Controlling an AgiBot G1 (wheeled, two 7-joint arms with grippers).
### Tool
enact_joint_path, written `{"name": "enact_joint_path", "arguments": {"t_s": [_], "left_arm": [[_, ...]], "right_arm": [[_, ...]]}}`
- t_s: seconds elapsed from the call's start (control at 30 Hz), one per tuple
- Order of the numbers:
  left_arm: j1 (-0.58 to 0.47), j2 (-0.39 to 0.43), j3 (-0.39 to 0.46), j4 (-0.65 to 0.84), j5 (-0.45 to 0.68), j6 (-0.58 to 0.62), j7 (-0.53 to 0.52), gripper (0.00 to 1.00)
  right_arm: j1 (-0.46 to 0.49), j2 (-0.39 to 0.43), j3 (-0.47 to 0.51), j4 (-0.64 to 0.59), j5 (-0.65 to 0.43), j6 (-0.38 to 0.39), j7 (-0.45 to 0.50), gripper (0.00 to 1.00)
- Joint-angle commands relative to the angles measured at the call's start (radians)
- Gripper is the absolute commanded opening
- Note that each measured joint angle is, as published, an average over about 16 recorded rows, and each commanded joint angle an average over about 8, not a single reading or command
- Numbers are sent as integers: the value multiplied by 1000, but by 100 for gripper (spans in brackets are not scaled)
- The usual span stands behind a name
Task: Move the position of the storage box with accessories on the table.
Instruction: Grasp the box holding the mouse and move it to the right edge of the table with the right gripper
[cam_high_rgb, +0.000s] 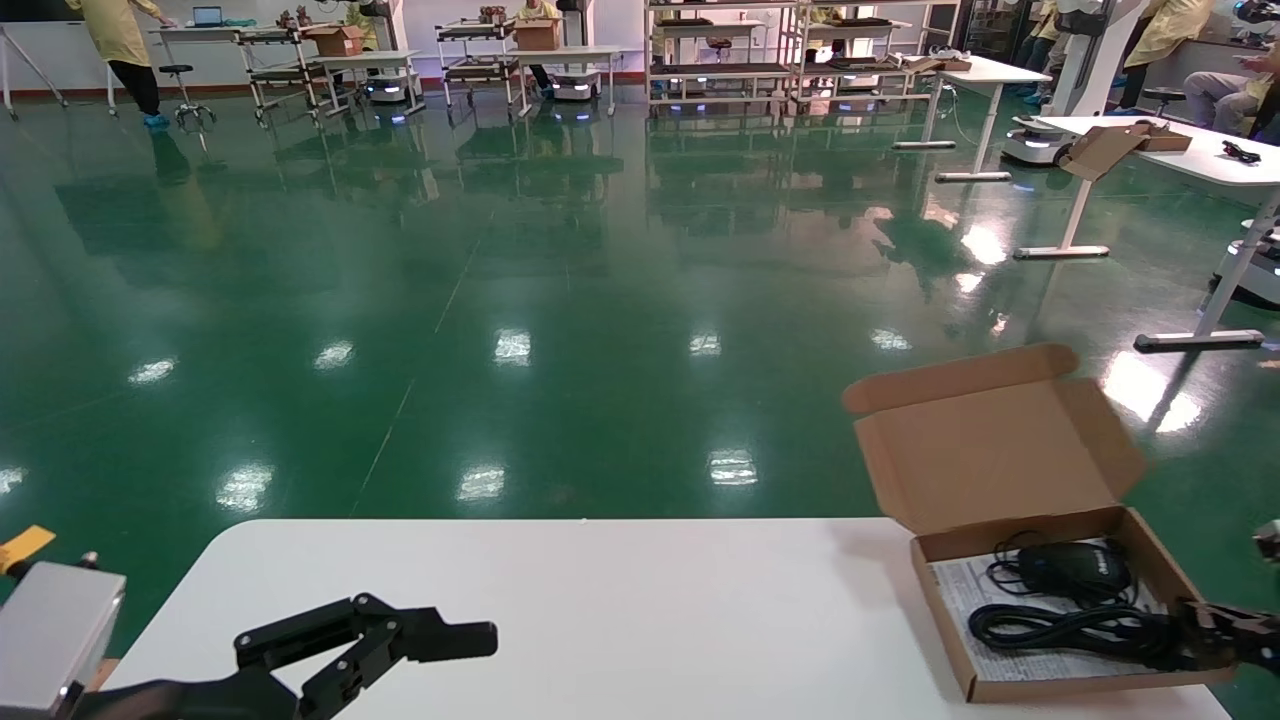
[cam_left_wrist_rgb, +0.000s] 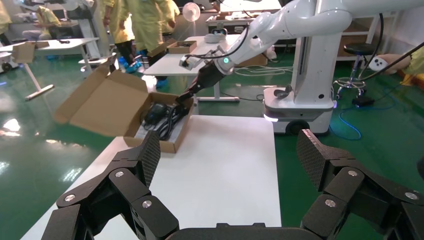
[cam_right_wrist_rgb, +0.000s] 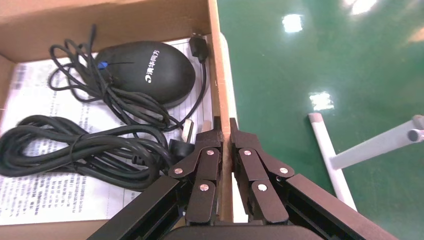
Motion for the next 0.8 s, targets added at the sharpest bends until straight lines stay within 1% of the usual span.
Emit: {"name": "enact_joint_path", "arguments": {"t_s": [0.03, 0.5, 0.63, 0.8], "left_arm": [[0, 0, 0, 0, 0, 0, 0, 100], [0, 0, 0, 0, 0, 0, 0, 100], [0, 0, 0, 0, 0, 0, 0, 100], [0, 0, 0, 0, 0, 0, 0, 100]], "right_arm": [[-11, -9, 7, -1, 10, 10, -15, 0], [-70, -24, 54, -5, 76, 70, -125, 0], [-74, -32, 71, -14, 100, 80, -129, 0], [-69, -51, 95, -31, 134, 94, -106, 0]]}}
